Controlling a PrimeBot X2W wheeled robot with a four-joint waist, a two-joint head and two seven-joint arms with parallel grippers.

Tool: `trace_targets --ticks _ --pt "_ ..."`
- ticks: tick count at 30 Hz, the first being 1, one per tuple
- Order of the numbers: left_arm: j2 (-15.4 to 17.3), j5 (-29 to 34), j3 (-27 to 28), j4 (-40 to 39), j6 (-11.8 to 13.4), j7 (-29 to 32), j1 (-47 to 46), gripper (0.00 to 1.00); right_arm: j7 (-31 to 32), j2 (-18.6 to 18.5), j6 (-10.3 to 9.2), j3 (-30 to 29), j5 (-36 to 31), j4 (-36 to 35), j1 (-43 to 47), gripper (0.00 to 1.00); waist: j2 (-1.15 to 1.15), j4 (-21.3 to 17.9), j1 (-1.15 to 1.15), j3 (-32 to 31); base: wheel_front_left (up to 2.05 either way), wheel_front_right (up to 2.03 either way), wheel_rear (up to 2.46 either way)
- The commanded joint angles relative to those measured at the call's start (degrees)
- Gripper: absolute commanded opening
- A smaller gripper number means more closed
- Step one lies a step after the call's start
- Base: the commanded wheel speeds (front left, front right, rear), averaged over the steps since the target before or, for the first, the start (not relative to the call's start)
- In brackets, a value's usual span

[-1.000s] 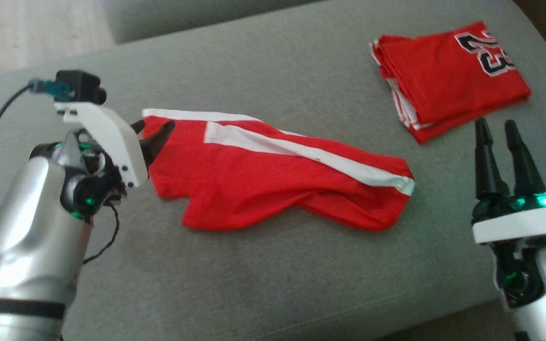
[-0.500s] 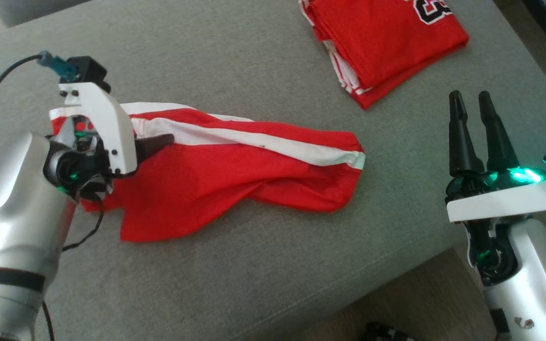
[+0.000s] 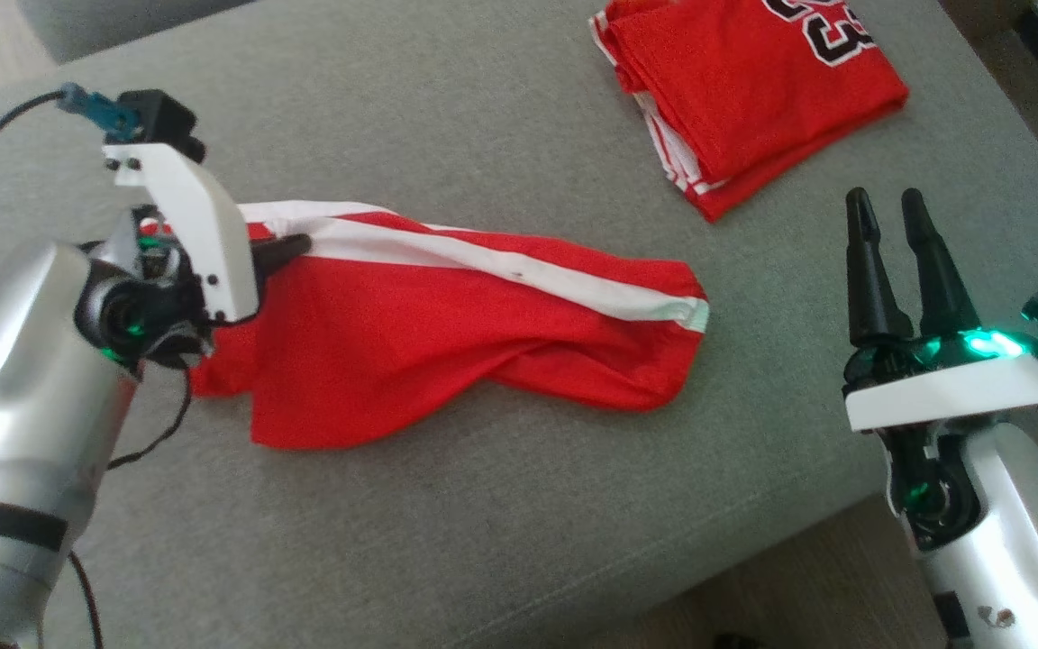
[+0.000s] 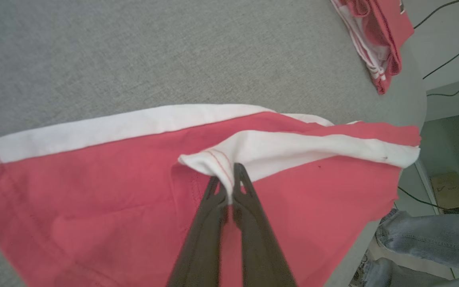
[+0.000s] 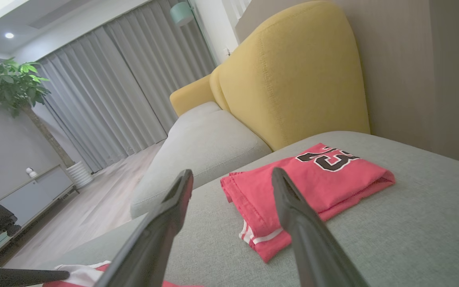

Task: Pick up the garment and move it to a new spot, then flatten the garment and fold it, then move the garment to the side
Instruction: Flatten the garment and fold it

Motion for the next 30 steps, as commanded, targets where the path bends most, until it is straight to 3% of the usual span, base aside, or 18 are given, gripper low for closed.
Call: trace_targets --ticks 1,4,12,18,24,25,26,27,30 --pt "2.2 -0.8 0.7 -2.8 -0.3 -1.0 -3.3 0.0 -0.5 -1.6 -0.04 0.8 0.1 -1.1 -0.9 1.0 0.0 2.1 0.0 -2.0 0.0 0.0 0.0" --pt "2.6 -1.7 -0.8 -4.3 -0.3 -1.0 -2.7 0.0 0.0 -2.4 -0.04 1.0 -0.2 -0.6 -0.3 1.0 0.0 3.4 0.0 -3.5 0.0 0.0 0.0" --pt "9.0 -5.0 -3.9 -15.3 -0.1 1.9 4.3 0.0 2.9 -4.0 -0.04 -0.2 -1.0 -0.2 2.6 1.0 0.0 8.9 0.0 -7.7 0.0 0.0 0.0" --pt "12.2 -8.1 -2.9 -22.9 4.0 3.1 12.2 0.0 5.4 -4.0 -0.04 -1.0 -1.4 -1.0 4.5 1.0 0.0 12.2 0.0 -9.3 0.0 0.0 0.0" --pt "11.9 -10.5 -2.0 -23.5 6.9 0.4 19.4 0.0 7.4 -3.7 -0.04 -1.4 -2.4 -1.8 5.0 1.0 0.0 13.5 0.0 -9.4 0.0 0.0 0.0" --pt "11.5 -10.6 -2.1 -22.8 6.9 -0.2 20.0 0.09 7.7 -3.6 -0.04 -1.4 -2.5 -1.9 5.0 1.0 0.0 13.6 0.0 -9.3 0.0 0.0 0.0" --pt "11.0 -10.9 -2.0 -21.9 6.8 -0.8 20.5 0.47 8.0 -3.5 -0.04 -1.4 -2.6 -2.1 5.0 1.0 0.0 13.6 0.0 -9.3 0.0 0.0 0.0" --pt "10.6 -11.0 -1.8 -21.1 6.6 -1.5 20.8 1.0 8.2 -3.5 -0.04 -1.5 -2.6 -2.2 5.1 1.0 0.0 13.7 0.0 -9.2 0.0 0.0 0.0" --pt "9.6 -11.1 -1.8 -19.1 5.4 -2.8 20.6 1.0 8.8 -3.5 -0.04 -1.8 -3.0 -2.3 5.2 1.0 0.0 14.1 0.0 -9.4 0.0 0.0 0.0"
